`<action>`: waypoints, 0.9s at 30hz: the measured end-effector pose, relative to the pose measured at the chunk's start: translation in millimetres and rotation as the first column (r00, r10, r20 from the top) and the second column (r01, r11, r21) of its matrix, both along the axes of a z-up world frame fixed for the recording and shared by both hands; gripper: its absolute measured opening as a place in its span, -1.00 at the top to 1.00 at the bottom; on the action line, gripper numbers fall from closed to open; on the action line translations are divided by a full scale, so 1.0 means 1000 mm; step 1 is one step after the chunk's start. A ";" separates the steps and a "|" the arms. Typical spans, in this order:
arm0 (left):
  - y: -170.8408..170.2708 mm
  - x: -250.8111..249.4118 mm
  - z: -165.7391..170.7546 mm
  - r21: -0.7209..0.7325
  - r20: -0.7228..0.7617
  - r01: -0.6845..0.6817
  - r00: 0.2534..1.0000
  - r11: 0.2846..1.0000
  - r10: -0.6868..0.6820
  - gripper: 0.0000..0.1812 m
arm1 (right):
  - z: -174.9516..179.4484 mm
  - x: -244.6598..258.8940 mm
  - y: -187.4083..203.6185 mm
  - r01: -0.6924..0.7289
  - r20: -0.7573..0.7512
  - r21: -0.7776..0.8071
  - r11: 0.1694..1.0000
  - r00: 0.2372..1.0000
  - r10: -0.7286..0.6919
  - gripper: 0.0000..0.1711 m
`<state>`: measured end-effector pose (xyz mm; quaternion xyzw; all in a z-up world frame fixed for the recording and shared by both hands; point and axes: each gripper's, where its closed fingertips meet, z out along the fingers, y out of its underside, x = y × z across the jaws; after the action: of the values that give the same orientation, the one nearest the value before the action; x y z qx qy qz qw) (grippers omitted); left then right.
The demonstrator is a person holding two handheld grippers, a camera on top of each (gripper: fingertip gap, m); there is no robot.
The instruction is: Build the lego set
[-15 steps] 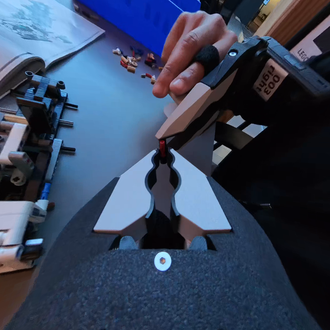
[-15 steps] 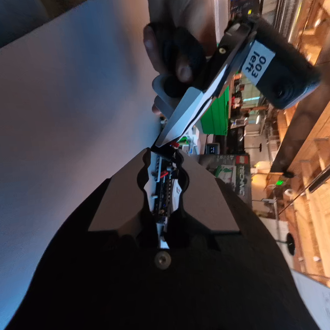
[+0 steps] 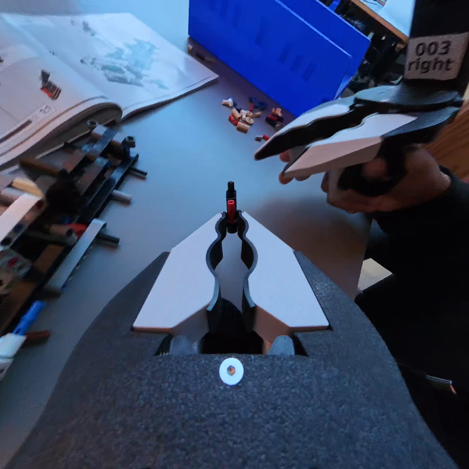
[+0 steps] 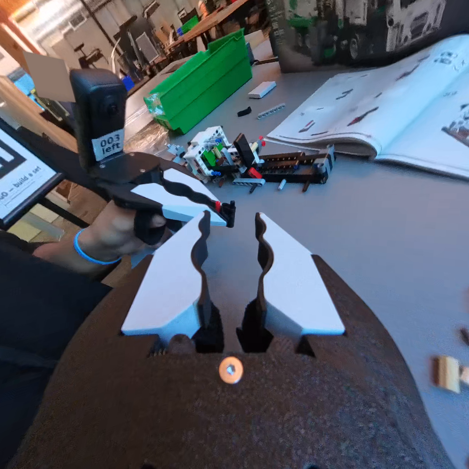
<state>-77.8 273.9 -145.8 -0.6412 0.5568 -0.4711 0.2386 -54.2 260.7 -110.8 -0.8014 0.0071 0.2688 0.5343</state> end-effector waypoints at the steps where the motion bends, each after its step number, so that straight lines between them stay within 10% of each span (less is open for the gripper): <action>1: -0.003 0.004 0.003 0.023 0.016 0.008 1.000 1.000 -0.008 0.93 | -0.005 -0.001 0.001 0.010 0.007 -0.007 1.000 1.000 -0.010 0.61; 12: -0.016 0.012 0.012 0.177 0.051 0.023 0.998 0.984 -0.033 0.93 | 0.000 -0.015 0.012 0.000 -0.091 0.042 0.999 0.996 0.004 0.79; 27: -0.005 0.004 -0.006 0.176 -0.026 0.000 1.000 0.984 0.005 0.85 | -0.028 -0.004 0.019 0.131 0.511 0.035 0.991 0.850 -0.130 0.97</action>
<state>-74.1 268.5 -151.9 -0.6244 0.5987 -0.4112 0.2875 -58.3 279.7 -139.2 -0.8419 -0.0803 0.0094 0.5335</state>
